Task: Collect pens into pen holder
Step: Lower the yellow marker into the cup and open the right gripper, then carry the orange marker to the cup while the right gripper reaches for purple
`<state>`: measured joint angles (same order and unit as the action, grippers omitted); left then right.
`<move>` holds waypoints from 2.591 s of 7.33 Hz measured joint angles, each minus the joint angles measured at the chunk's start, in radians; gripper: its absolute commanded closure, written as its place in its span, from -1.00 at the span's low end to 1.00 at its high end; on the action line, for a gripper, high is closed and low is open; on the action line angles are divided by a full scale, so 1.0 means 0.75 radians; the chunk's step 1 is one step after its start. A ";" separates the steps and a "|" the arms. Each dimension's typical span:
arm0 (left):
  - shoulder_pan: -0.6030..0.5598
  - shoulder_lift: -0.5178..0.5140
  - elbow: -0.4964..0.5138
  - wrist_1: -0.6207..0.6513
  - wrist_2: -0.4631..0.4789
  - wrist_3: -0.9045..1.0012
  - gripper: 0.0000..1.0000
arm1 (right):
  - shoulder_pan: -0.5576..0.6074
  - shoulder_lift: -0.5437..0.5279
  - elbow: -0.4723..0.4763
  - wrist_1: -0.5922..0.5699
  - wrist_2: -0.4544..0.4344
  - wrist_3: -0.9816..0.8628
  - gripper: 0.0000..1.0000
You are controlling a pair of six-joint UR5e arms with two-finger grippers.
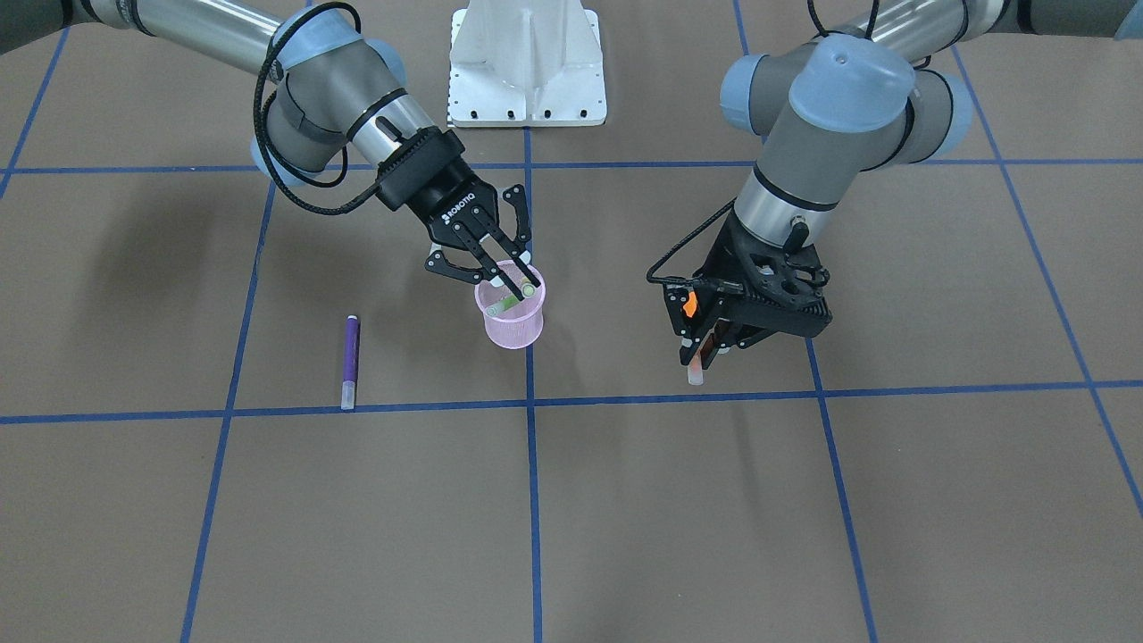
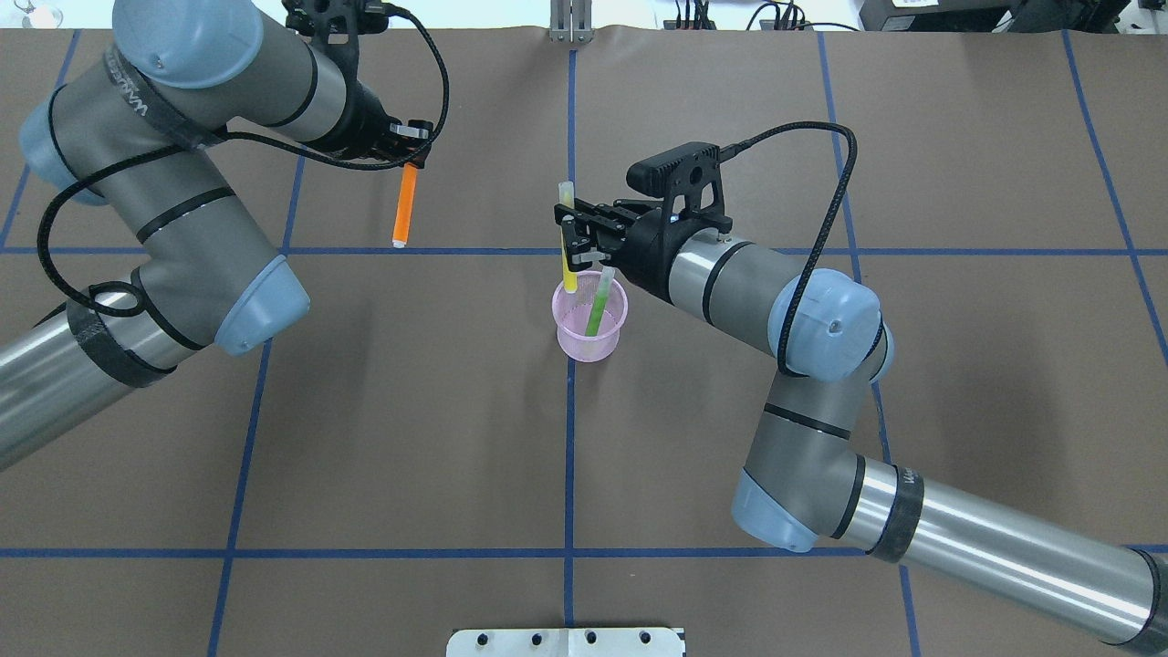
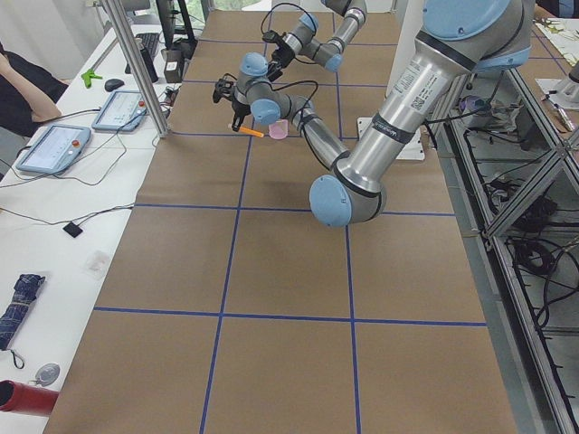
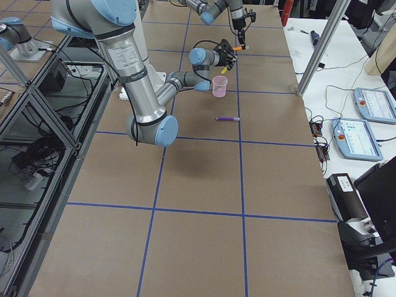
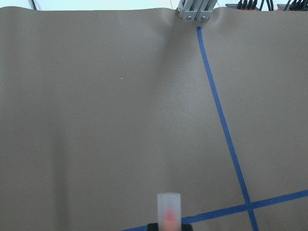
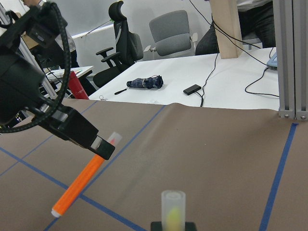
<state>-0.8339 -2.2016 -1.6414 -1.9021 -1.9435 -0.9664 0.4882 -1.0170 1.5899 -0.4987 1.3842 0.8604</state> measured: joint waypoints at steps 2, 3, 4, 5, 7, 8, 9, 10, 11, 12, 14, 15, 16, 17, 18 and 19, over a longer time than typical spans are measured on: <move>-0.001 0.002 0.000 0.000 0.000 0.000 1.00 | -0.017 -0.009 -0.010 0.000 -0.013 -0.017 1.00; 0.000 0.002 0.000 0.000 0.000 0.000 1.00 | -0.020 -0.015 -0.011 0.000 -0.014 -0.027 1.00; 0.001 0.002 0.000 0.000 0.000 -0.001 1.00 | -0.023 -0.021 -0.012 0.001 -0.016 -0.036 1.00; 0.001 0.002 0.000 0.000 0.000 -0.002 1.00 | -0.027 -0.028 -0.015 0.003 -0.019 -0.040 1.00; 0.001 0.003 0.000 0.000 0.000 -0.002 1.00 | -0.031 -0.036 -0.022 0.006 -0.018 -0.043 0.13; 0.001 0.003 0.000 0.000 0.000 -0.002 1.00 | -0.032 -0.035 -0.026 0.005 -0.017 -0.043 -0.84; 0.001 0.003 0.001 0.000 -0.001 -0.002 1.00 | -0.033 -0.034 -0.028 0.003 -0.019 -0.043 -0.97; 0.001 0.003 0.001 0.000 -0.002 -0.002 1.00 | -0.035 -0.034 -0.029 0.000 -0.020 -0.045 -0.97; 0.001 0.003 0.001 0.000 -0.002 -0.002 1.00 | -0.037 -0.036 -0.029 -0.003 -0.020 -0.046 -0.97; -0.001 0.001 -0.001 0.000 -0.001 -0.003 1.00 | -0.038 -0.039 -0.027 -0.007 -0.017 -0.047 -0.97; -0.009 0.001 -0.013 -0.051 0.000 -0.011 1.00 | -0.031 -0.042 0.018 -0.118 0.005 -0.043 -0.97; -0.010 0.011 -0.018 -0.123 0.026 -0.015 1.00 | -0.012 -0.050 0.075 -0.249 0.031 -0.035 -0.97; -0.009 0.033 -0.025 -0.220 0.093 -0.024 1.00 | 0.032 -0.062 0.117 -0.383 0.094 -0.029 -0.97; -0.006 0.073 -0.034 -0.348 0.169 -0.048 1.00 | 0.105 -0.068 0.136 -0.508 0.207 -0.026 -0.97; 0.003 0.127 -0.041 -0.487 0.251 -0.078 1.00 | 0.188 -0.070 0.143 -0.626 0.346 -0.025 -0.97; 0.047 0.171 -0.043 -0.605 0.377 -0.110 1.00 | 0.258 -0.070 0.145 -0.751 0.471 -0.023 -0.97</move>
<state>-0.7988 -2.0731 -1.6735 -2.3562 -1.6605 -1.0486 0.6820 -1.0693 1.6988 -1.0621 1.7372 0.8430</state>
